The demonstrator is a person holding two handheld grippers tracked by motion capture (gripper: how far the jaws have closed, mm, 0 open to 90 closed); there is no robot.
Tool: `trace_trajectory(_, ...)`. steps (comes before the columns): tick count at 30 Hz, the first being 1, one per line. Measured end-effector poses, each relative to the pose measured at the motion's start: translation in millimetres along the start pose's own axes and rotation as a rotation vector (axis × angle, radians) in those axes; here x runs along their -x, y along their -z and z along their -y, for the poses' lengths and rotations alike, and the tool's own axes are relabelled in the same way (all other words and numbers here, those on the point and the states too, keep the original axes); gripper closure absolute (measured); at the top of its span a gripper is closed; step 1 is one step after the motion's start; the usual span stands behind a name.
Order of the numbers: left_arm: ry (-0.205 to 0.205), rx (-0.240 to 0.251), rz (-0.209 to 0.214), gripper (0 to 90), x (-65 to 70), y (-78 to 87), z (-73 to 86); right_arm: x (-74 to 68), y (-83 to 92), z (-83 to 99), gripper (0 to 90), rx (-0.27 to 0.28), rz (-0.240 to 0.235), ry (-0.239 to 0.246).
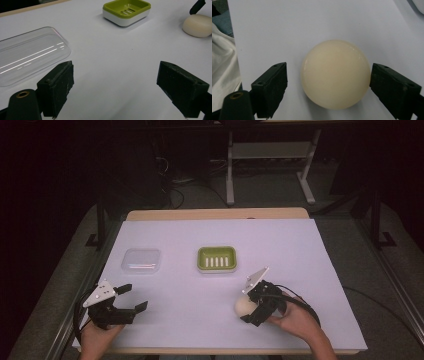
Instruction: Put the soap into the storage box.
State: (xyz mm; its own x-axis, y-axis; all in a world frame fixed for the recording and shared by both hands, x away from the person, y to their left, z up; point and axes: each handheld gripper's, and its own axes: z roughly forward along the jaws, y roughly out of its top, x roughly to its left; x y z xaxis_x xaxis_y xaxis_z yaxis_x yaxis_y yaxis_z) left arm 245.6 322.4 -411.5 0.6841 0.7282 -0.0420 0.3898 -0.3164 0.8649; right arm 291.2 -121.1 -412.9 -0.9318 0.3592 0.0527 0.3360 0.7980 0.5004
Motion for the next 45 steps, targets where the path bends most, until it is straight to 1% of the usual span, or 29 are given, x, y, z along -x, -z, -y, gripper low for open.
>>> trace_trajectory(1,0.004,0.004,0.0,13.6,0.7,-0.4,0.0,-0.1,-1.3,-0.8,14.3,-0.002,0.006,0.008)
trace_trajectory(3,0.003,0.004,-0.001,13.6,0.8,-0.2,-0.1,-0.3,-2.1,-1.4,14.4,-0.009,0.008,0.008)
trace_trajectory(8,0.002,0.003,-0.001,13.5,0.6,0.0,-0.2,1.5,-7.8,-2.5,14.7,-0.047,0.01,-0.001)
trace_trajectory(10,0.002,0.003,-0.002,13.5,0.7,0.0,-0.3,1.7,-8.9,-2.8,14.9,-0.053,0.013,0.002)
trace_trajectory(12,-0.009,0.003,-0.004,13.4,1.3,0.4,-0.6,1.9,-12.8,-4.2,15.1,-0.071,0.017,0.001)
trace_trajectory(14,-0.007,0.009,-0.004,13.4,2.2,0.1,-0.8,2.2,-14.2,-4.8,15.6,-0.078,0.019,0.005)
trace_trajectory(15,-0.012,0.009,-0.003,13.4,2.4,0.0,-1.1,2.5,-16.0,-6.6,16.7,-0.091,0.018,0.003)
trace_trajectory(18,-0.014,0.005,-0.002,13.4,2.2,-0.5,-0.9,2.8,-17.3,-8.3,18.2,-0.095,0.018,0.01)
trace_trajectory(21,-0.005,0.011,-0.003,13.4,2.1,-0.1,-1.0,3.7,-18.4,-8.2,18.6,-0.106,0.018,0.004)
trace_trajectory(30,-0.003,0.016,0.0,13.3,2.3,-0.3,-1.4,4.2,-20.8,-8.6,22.7,-0.133,0.006,0.003)
trace_trajectory(38,-0.005,0.015,-0.002,13.3,1.4,0.6,-1.5,5.1,-20.7,-9.4,23.3,-0.141,0.0,0.008)
trace_trajectory(40,0.0,0.019,-0.004,13.3,2.4,0.6,-1.8,5.5,-20.5,-10.5,23.5,-0.151,-0.001,0.016)
trace_trajectory(43,-0.009,0.016,-0.016,13.4,2.6,1.0,-2.2,4.7,-20.1,-11.7,23.6,-0.162,-0.003,0.02)
trace_trajectory(45,-0.006,0.018,-0.017,13.4,2.2,0.9,-2.0,5.2,-20.0,-11.9,23.6,-0.161,-0.006,0.02)
